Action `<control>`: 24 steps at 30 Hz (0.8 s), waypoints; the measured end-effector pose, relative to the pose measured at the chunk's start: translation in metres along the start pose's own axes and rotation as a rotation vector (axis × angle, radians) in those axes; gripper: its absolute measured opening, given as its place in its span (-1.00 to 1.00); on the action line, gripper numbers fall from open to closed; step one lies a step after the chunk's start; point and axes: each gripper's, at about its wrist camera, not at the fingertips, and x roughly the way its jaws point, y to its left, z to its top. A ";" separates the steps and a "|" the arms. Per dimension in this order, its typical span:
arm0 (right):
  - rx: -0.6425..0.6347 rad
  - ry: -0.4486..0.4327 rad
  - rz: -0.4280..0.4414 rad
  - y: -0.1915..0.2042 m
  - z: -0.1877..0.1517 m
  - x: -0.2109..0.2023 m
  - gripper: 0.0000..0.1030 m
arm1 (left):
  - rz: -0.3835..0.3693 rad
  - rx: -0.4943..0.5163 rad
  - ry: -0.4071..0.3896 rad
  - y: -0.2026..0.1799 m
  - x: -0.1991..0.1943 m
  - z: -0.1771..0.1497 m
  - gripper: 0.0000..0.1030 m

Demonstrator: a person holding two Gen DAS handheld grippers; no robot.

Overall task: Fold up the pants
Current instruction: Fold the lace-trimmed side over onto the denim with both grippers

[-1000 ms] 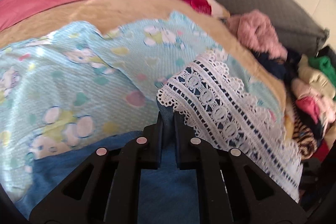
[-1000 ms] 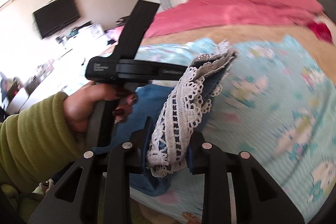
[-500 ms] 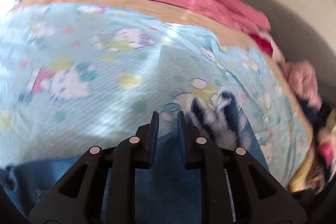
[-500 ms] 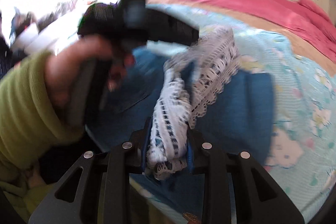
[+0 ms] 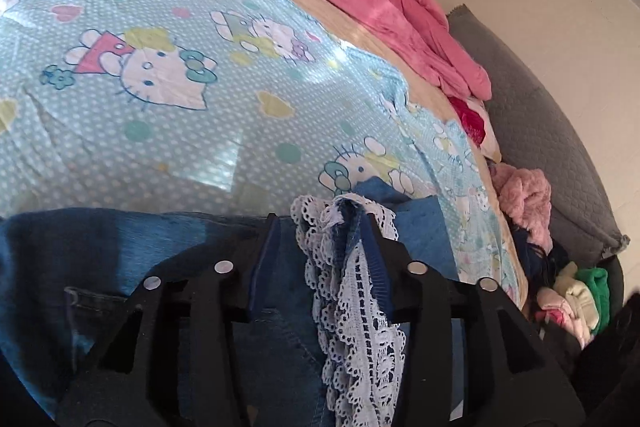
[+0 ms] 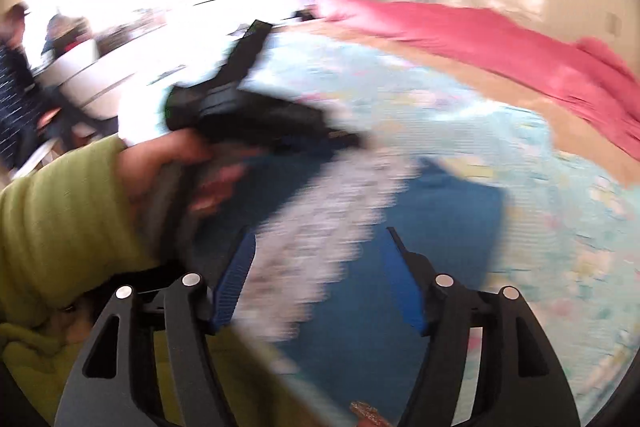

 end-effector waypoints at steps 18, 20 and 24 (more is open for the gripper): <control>0.340 0.134 -0.089 -0.132 0.015 0.080 -0.77 | 0.072 0.113 -0.013 -0.029 0.022 0.006 -0.79; 0.325 0.158 -0.136 -0.131 0.014 0.089 -0.61 | 0.136 0.133 0.012 -0.028 0.031 0.002 -0.75; 0.293 0.120 -0.175 -0.121 0.009 0.069 -0.27 | 0.188 0.158 0.008 -0.026 0.020 -0.002 -0.49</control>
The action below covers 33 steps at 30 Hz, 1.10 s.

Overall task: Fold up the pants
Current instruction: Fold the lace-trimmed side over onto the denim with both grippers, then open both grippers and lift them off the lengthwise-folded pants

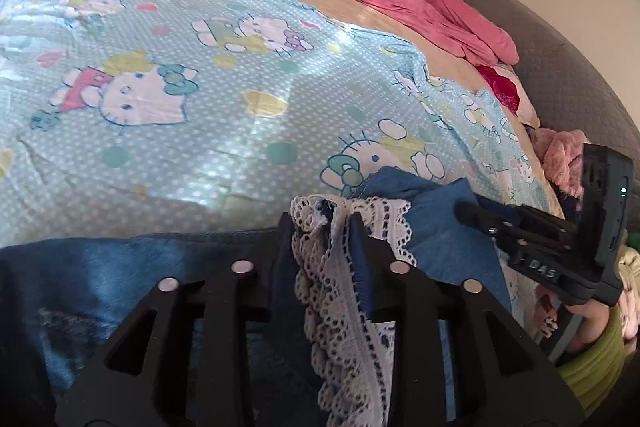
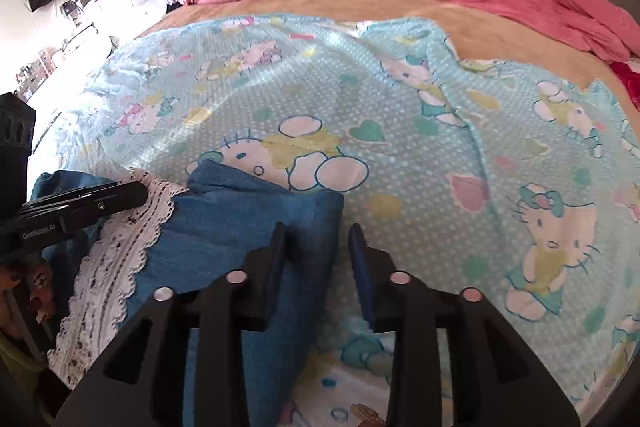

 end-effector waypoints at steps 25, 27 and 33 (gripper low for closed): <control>-0.257 -0.005 0.138 0.085 -0.113 -0.078 0.11 | 0.015 0.016 0.141 -0.034 -0.060 -0.115 -0.70; -0.252 0.020 0.130 0.085 -0.116 -0.073 0.11 | 0.034 0.051 0.139 -0.042 -0.061 -0.117 -0.80; -0.269 0.014 0.150 0.090 -0.121 -0.072 0.18 | 0.079 0.057 0.155 -0.035 -0.066 -0.118 -0.74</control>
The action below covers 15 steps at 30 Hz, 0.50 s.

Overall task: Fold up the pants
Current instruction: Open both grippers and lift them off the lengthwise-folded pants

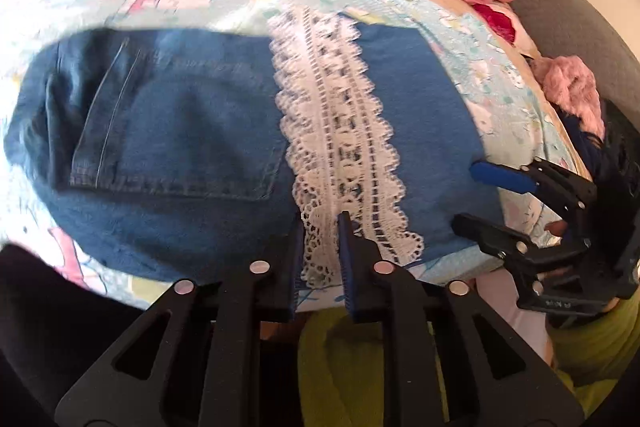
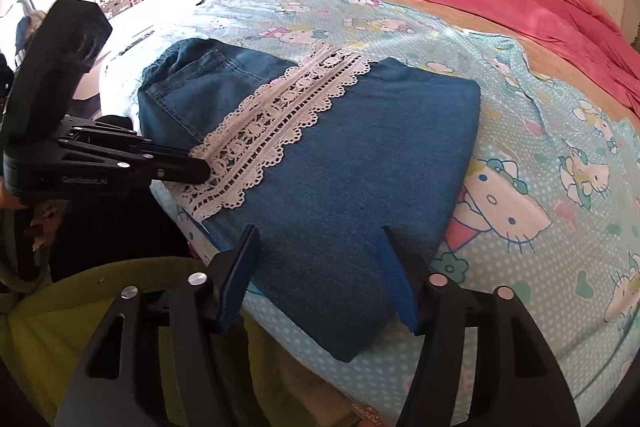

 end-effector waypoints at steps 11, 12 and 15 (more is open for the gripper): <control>0.006 0.006 -0.017 -0.006 -0.009 0.004 0.18 | 0.014 0.037 0.000 -0.007 0.003 0.000 -0.59; 0.014 0.003 -0.012 -0.006 -0.008 0.002 0.18 | 0.015 0.040 -0.001 -0.007 0.002 -0.001 -0.52; 0.058 -0.004 0.019 -0.013 -0.006 -0.006 0.18 | 0.021 0.040 -0.008 -0.010 0.000 0.001 -0.38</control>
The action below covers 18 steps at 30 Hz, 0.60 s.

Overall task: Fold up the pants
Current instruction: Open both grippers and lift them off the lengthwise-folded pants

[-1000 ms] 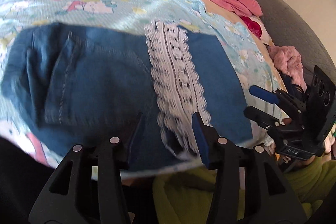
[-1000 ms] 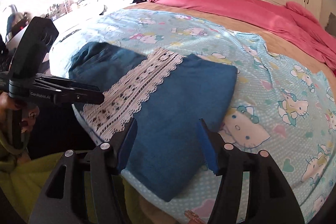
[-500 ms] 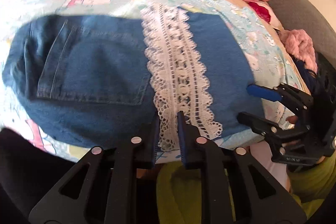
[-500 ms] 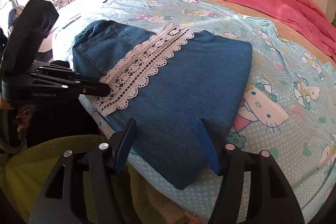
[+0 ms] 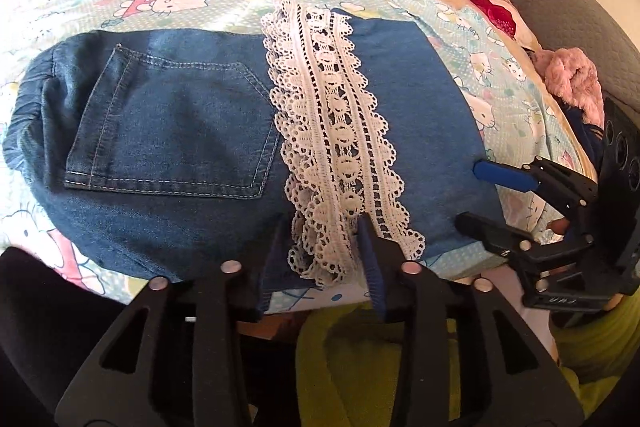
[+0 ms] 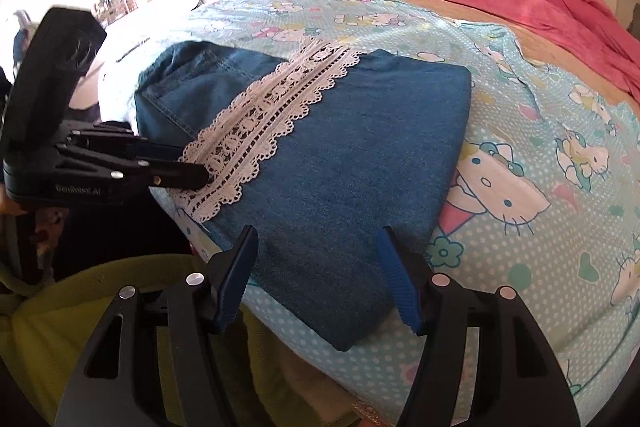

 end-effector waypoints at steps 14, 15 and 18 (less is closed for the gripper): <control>0.074 -0.041 -0.025 -0.017 0.000 -0.026 0.54 | 0.017 0.007 -0.045 -0.003 -0.021 -0.001 0.05; 0.077 -0.046 -0.028 -0.018 0.001 -0.028 0.79 | 0.018 0.007 -0.050 -0.003 -0.024 -0.001 0.13; 0.090 -0.071 -0.033 -0.018 0.003 -0.034 0.82 | 0.028 0.006 -0.062 -0.004 -0.028 -0.001 0.32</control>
